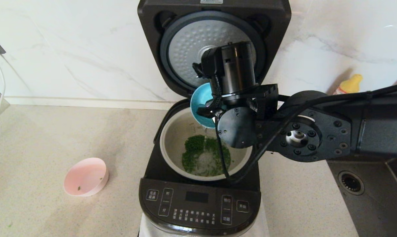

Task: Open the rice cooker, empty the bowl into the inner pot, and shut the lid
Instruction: Pour the water from the bowl into the rice cooker

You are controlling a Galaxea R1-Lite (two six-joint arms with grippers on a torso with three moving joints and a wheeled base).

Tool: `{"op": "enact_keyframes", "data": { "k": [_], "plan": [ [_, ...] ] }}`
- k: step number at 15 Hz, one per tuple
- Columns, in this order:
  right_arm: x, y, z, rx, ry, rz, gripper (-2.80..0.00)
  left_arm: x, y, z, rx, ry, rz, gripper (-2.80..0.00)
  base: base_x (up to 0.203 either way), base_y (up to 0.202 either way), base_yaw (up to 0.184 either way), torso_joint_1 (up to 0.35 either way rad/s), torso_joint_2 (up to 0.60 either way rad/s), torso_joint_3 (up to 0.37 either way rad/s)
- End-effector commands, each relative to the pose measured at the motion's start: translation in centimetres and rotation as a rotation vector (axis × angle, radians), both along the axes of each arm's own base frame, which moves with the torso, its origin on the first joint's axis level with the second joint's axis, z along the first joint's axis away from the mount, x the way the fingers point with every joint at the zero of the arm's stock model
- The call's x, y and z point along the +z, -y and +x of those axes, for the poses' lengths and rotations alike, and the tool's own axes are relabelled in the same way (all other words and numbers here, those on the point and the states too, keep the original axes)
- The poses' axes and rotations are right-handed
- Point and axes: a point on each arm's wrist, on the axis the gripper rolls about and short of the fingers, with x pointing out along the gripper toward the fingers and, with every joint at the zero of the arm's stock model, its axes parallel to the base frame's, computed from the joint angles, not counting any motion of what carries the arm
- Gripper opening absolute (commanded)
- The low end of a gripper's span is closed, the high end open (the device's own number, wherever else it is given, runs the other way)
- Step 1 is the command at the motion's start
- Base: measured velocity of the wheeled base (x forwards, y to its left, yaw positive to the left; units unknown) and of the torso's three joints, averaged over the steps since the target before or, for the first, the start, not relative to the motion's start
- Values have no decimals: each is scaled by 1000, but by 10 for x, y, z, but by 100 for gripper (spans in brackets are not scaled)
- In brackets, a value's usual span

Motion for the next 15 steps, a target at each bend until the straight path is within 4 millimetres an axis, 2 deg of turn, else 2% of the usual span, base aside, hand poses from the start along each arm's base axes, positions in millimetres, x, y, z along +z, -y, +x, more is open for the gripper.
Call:
{"op": "enact_keyframes", "data": {
  "k": [1, 7, 10, 15],
  "plan": [
    [-4, -1, 0, -20, -8, -42, -280, 0, 0, 0, 0, -2, 1, -280, 0, 0, 0, 0, 0, 0],
    [-10, -7, -10, -3, -33, -127, -280, 0, 0, 0, 0, -2, 1, -280, 0, 0, 0, 0, 0, 0],
    [-6, -9, -17, 18, -26, -162, -280, 0, 0, 0, 0, -2, 1, -280, 0, 0, 0, 0, 0, 0],
    [-3, -5, -16, -7, -24, -192, -280, 0, 0, 0, 2, -2, 1, -280, 0, 0, 0, 0, 0, 0]
  ]
}}
